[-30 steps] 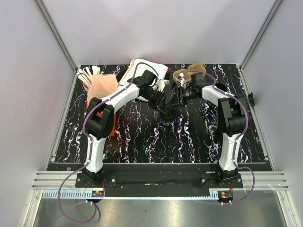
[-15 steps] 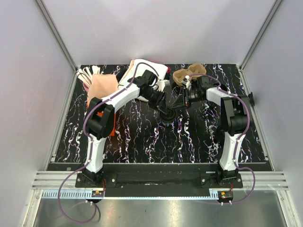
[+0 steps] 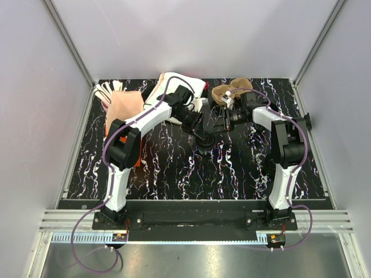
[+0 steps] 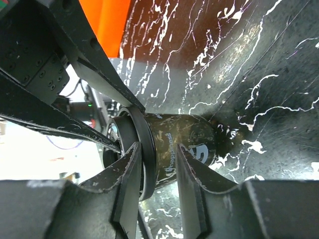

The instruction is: Pack the takeout coffee

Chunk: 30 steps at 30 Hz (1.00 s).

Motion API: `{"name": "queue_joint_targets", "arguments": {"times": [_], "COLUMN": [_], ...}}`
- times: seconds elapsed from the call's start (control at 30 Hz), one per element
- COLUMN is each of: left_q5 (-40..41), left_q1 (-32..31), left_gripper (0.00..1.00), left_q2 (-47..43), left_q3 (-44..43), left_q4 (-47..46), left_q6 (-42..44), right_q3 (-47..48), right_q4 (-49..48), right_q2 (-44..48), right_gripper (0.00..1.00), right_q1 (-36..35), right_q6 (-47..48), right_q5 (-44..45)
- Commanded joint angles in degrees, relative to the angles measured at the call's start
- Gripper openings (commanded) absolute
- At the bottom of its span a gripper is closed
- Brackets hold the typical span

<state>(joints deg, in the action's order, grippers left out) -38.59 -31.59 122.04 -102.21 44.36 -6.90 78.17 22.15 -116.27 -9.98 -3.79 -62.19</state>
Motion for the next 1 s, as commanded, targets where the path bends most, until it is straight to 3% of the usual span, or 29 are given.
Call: {"name": "queue_joint_targets", "arguments": {"times": [0.0,0.5,0.97], "left_q5": [11.25,13.54,16.61], "left_q1": [-0.49,-0.84,-1.45], "left_gripper": [0.35,0.33,0.30], "left_q2": [4.44,3.38,1.89], "left_q3": [0.61,1.23,1.93], "left_q4": [1.34,1.61,1.52], "left_q6": [3.64,4.26,5.40], "right_q3": [-3.11,-4.69,-2.50], "right_q4": [6.32,11.86,20.39], "right_q2": [0.08,-1.77,-3.96], "right_gripper": [0.37,0.35,0.37], "right_q1": [-2.94,-6.54,-9.27], "right_q6": [7.83,13.46,17.76], "right_q5": [11.74,22.02,26.16]}}
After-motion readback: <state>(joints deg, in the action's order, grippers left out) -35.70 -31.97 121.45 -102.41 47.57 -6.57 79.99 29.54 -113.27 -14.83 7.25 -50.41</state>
